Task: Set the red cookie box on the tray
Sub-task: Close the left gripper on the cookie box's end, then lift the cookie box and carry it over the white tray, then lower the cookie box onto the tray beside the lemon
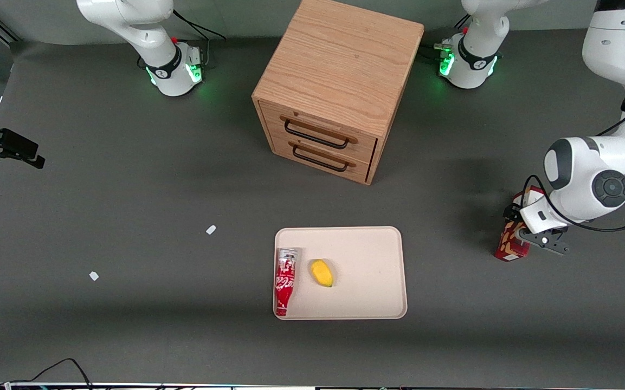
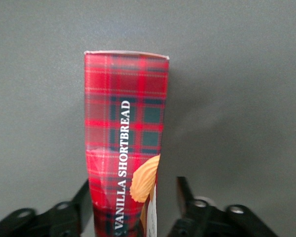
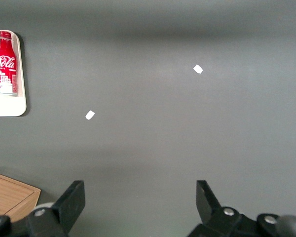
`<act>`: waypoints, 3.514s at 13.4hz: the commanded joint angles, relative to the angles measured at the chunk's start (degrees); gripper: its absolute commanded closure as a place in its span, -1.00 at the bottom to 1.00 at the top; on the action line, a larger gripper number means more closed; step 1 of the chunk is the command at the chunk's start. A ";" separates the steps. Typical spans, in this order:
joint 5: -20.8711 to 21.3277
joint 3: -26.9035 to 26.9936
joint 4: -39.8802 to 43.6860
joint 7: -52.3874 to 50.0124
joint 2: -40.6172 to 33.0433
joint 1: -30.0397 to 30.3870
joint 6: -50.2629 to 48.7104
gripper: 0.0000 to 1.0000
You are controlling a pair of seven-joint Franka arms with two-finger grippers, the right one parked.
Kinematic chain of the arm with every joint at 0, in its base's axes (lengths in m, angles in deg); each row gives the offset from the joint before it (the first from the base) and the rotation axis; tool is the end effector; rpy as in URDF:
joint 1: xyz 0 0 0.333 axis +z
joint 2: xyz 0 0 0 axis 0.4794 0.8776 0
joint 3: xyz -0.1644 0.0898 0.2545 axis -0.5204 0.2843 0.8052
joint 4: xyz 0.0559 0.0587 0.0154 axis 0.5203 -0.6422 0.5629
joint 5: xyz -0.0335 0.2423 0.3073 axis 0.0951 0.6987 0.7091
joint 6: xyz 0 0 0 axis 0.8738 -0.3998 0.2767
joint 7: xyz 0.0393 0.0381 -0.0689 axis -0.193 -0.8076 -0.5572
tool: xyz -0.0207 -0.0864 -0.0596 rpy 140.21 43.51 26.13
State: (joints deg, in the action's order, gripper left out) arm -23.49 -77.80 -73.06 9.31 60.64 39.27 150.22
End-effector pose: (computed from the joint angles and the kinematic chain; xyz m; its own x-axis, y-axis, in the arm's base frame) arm 0.5900 0.0482 0.2288 0.9141 -0.4013 -0.0583 -0.4022 -0.9156 -0.0030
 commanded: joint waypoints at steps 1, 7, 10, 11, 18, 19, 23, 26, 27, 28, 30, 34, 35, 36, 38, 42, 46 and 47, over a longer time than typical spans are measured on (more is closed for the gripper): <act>0.66 0.66 -0.42 0.51 -0.37 -0.52 0.59 1.00; 0.13 1.37 1.68 0.43 -2.46 -0.60 -2.21 1.00; -2.58 1.01 10.88 -0.01 -4.75 -1.13 -17.90 1.00; -4.34 1.01 14.74 -0.01 -5.02 -1.30 -23.27 1.00; -8.83 -1.08 41.74 -13.34 -3.97 -7.10 -50.47 1.00; -8.84 -3.53 43.16 -18.07 -3.54 -7.19 -50.83 1.00; -8.92 -8.48 48.86 -35.04 3.12 -10.96 -47.24 1.00; -8.92 -8.48 50.38 -44.98 8.76 -16.32 -40.92 1.00; -8.75 -8.48 50.38 -47.80 10.77 -18.16 -38.64 1.00; -8.40 -8.39 50.38 -49.74 12.80 -19.66 -36.26 1.00; -6.91 -8.13 50.03 -51.86 16.49 -22.12 -30.99 1.00; -0.67 -8.04 49.85 -51.95 23.09 -23.72 -24.39 1.00; -0.66 -8.04 49.85 -52.04 24.23 -23.72 -23.24 1.00; -0.58 -8.04 49.85 -52.04 25.20 -24.07 -21.93 1.00; -0.49 -7.60 49.59 -52.04 26.87 -24.68 -19.38 1.00; -0.31 -6.81 49.41 -52.04 28.02 -25.65 -17.52 1.00; 1.18 -6.02 49.24 -52.22 27.67 -26.44 -17.43 -1.00; 1.10 -6.02 49.24 -52.39 27.50 -26.44 -17.43 -1.00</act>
State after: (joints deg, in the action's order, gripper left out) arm -23.63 -85.14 -25.34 -41.44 88.11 14.54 133.21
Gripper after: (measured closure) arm 0.586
